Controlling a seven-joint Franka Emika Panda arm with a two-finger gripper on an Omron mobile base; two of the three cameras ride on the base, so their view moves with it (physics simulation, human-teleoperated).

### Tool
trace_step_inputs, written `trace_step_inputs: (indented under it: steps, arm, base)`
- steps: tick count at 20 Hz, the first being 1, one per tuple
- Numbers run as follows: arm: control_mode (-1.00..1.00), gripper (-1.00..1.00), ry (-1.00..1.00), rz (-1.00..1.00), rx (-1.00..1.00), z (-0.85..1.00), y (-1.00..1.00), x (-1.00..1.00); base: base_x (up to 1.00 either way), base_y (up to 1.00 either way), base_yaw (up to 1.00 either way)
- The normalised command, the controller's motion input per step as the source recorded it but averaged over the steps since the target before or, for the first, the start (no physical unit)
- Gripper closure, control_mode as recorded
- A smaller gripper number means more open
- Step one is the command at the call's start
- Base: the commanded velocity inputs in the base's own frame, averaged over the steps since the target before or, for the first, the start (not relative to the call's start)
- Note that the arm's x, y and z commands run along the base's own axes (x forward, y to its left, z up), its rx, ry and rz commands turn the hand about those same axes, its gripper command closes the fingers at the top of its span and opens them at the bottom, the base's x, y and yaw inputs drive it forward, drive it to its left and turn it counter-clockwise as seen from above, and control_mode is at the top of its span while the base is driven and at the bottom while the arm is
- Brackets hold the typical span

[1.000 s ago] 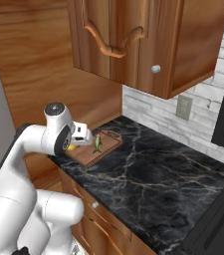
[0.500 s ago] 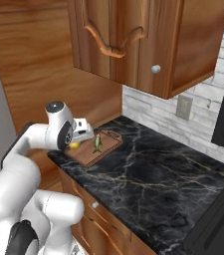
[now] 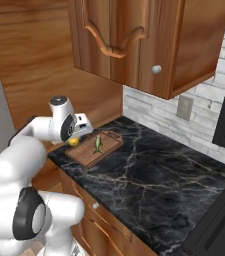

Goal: Retrieve a lemon from the fridge and place it on the cutting board with the fish.

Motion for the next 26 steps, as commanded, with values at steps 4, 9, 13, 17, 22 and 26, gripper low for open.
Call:
trace_step_inputs:
  steps: [4, 9, 13, 17, 22, 26]
  arm:
    - [-1.0, 1.0, 0.0, 0.1, -0.04, -0.43, 0.0, 0.3]
    - [-1.0, 1.0, 0.0, 0.08, -0.07, -0.46, 0.0, 0.3]
    - [-1.0, 1.0, 0.0, 0.08, -0.06, -0.36, 0.0, 0.38]
    - [-1.0, 1.0, 0.0, 0.09, -0.01, -0.28, 0.0, 0.31]
    - [-1.0, 1.0, 0.0, 0.1, 0.0, -0.25, 0.0, 0.28]
    - [-1.0, 1.0, 0.0, 0.09, 0.0, -0.27, 0.0, 0.26]
  base:
    - [0.0, 0.0, 0.0]
    - [0.0, 0.0, 0.0]
    - [0.0, 0.0, 0.0]
    - [0.0, 0.0, 0.0]
    - [0.0, 0.0, 0.0]
    - [0.0, 0.0, 0.0]
